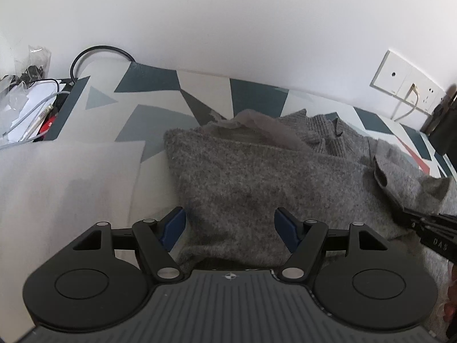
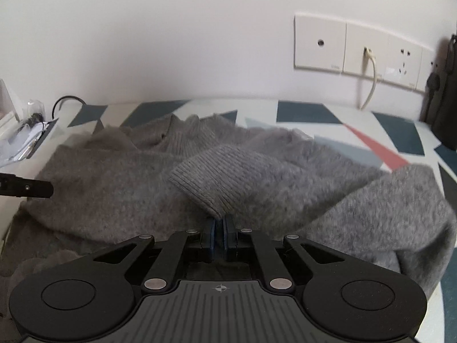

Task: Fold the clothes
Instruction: 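Lay the held sleeve across the folded sweater body with the right gripper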

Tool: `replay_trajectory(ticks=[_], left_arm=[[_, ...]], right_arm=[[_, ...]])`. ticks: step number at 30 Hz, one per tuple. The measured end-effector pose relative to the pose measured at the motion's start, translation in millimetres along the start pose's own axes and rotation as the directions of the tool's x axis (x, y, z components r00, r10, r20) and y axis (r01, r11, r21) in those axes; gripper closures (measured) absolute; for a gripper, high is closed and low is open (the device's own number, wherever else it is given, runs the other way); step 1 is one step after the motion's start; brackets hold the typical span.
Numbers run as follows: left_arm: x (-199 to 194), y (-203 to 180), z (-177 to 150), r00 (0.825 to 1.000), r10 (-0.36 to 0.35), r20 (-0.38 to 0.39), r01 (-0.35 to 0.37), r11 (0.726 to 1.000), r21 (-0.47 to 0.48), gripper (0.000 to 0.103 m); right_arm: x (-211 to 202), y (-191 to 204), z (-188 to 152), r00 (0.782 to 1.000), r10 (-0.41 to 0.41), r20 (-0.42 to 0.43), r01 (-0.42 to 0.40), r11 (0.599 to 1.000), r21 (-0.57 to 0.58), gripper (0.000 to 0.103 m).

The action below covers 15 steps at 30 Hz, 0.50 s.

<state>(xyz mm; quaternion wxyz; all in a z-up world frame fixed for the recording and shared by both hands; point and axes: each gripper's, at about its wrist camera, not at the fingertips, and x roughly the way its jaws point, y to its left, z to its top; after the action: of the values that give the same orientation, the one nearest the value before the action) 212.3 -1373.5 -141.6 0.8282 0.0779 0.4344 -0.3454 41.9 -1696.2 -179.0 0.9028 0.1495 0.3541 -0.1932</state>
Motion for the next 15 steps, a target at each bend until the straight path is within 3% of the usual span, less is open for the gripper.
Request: replay_trajectory(ticks=[15], left_arm=[[6.6, 12.3, -14.0, 0.999, 0.001, -0.033, -0.002, 1.000, -0.031, 0.033]], right_arm=[[2.8, 5.3, -0.4, 0.999, -0.023, -0.026, 0.022, 1.000, -0.017, 0.097]])
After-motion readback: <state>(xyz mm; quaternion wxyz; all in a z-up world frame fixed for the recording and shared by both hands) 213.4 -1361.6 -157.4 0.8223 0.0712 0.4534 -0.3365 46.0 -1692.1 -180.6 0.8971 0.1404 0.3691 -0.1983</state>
